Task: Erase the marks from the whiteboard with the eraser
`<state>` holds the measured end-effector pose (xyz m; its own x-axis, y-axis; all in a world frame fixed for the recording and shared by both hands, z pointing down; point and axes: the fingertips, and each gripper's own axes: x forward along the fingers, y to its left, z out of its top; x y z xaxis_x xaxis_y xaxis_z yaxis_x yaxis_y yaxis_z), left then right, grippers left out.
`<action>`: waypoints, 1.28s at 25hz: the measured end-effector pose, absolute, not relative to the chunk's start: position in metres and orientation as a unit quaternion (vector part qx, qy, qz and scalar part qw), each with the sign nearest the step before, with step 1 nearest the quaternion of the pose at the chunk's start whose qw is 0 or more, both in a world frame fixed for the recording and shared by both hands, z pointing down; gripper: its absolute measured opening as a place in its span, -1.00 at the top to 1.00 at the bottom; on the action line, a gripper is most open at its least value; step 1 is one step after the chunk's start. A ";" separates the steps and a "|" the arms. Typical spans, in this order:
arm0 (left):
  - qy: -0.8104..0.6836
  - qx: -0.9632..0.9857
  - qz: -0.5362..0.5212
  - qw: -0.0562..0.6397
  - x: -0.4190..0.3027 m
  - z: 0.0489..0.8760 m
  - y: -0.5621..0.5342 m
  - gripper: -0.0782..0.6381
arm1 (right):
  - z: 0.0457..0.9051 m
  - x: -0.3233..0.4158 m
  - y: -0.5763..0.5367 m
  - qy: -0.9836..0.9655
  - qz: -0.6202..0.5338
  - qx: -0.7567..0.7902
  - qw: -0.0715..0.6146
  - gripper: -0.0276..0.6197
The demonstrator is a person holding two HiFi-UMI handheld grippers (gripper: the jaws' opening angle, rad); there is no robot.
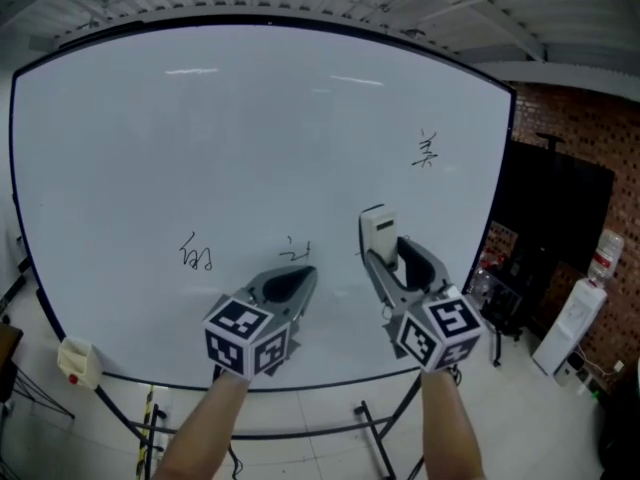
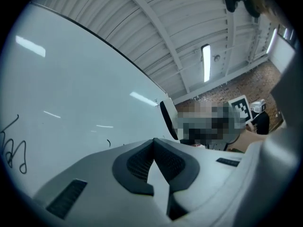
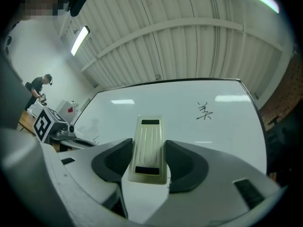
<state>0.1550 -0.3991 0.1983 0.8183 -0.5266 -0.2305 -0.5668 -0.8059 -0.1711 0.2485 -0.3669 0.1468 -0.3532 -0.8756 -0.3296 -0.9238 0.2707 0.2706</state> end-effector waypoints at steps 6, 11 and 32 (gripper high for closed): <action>0.267 -0.957 0.074 0.084 0.177 0.233 -0.396 0.77 | 0.212 0.273 -0.364 0.802 0.131 -0.579 0.067 0.20; 0.257 -0.963 0.059 0.054 0.188 0.264 -0.399 0.77 | 0.254 0.279 -0.362 0.805 0.081 -0.584 0.066 0.20; 0.239 -0.970 0.044 0.031 0.201 0.293 -0.400 0.77 | 0.272 0.278 -0.358 0.799 0.065 -0.593 0.068 0.20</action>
<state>0.2013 -0.3997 0.2933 0.8823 -0.4598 -0.1005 -0.4653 -0.8843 -0.0393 0.2785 -0.3580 0.2725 -0.2868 -0.9397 -0.1864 -0.9575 0.2874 0.0240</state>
